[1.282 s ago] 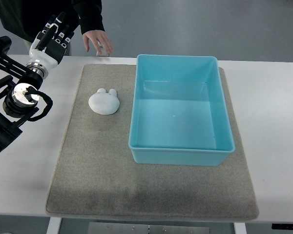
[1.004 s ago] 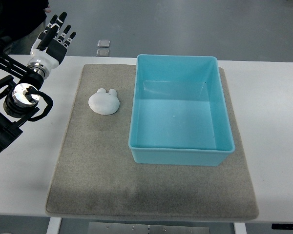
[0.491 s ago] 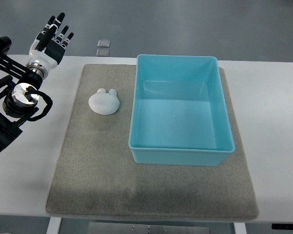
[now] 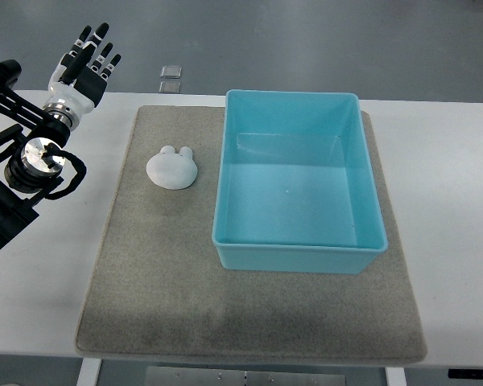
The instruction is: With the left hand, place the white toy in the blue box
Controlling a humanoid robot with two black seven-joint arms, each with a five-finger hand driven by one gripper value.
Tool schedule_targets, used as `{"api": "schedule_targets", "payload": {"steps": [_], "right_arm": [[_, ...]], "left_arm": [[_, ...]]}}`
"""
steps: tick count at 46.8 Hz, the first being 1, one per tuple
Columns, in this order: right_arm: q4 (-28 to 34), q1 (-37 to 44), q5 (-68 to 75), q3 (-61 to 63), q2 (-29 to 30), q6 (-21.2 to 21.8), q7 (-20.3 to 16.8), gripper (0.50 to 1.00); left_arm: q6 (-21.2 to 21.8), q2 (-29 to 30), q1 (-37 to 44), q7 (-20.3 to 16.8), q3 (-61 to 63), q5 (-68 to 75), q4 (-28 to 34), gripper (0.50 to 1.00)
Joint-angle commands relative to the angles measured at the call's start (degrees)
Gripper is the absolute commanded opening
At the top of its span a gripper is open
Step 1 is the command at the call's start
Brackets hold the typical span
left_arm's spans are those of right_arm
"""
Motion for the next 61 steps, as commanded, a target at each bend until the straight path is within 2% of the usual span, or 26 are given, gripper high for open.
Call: {"api": "schedule_targets", "payload": {"steps": [1,11,19,26,37,45,53,61], "right_arm": [[0.00,0.01,0.00,-0.02,0.00,0.00,0.00,0.936],[0.00,0.01,0.00,0.06,0.00,0.00,0.00,0.936],[0.00,0.01,0.00,0.06,0.00,0.00,0.00,0.936],[0.00,0.01,0.00,-0.02,0.00,0.00,0.00,0.936],[0.00,0.01,-0.08,0.06,0.00,0.00,0.00,0.936],[0.00,0.01,0.00,0.06,0.00,0.00,0.00,0.936],[0.00,0.01,0.00,-0.02,0.00,0.00,0.00,0.936],[0.00,0.01,0.00,-0.02,0.00,0.00,0.00,0.936]], "left_arm": [[-0.82,0.08,-0.19,-0.10,0.63,-0.01,0.44,0.994],[-1.26,0.08,-0.19,-0.10,2.30,0.08,0.79,0.994],[-5.21,0.16,-0.10,-0.10,3.27,0.52,0.97,0.994],[-5.57,0.34,-0.10,-0.27,3.79,3.67,0.88,0.992],[-5.48,0.95,-0.10,-0.36,3.88,18.00,0.88,0.973],[-5.22,2.45,-0.19,-0.71,3.88,35.30,0.97,0.971],[-4.86,4.29,-0.19,-5.01,3.97,50.96,0.88,0.971],[-4.77,6.14,-0.19,-7.39,4.06,60.98,0.88,0.941]]}}
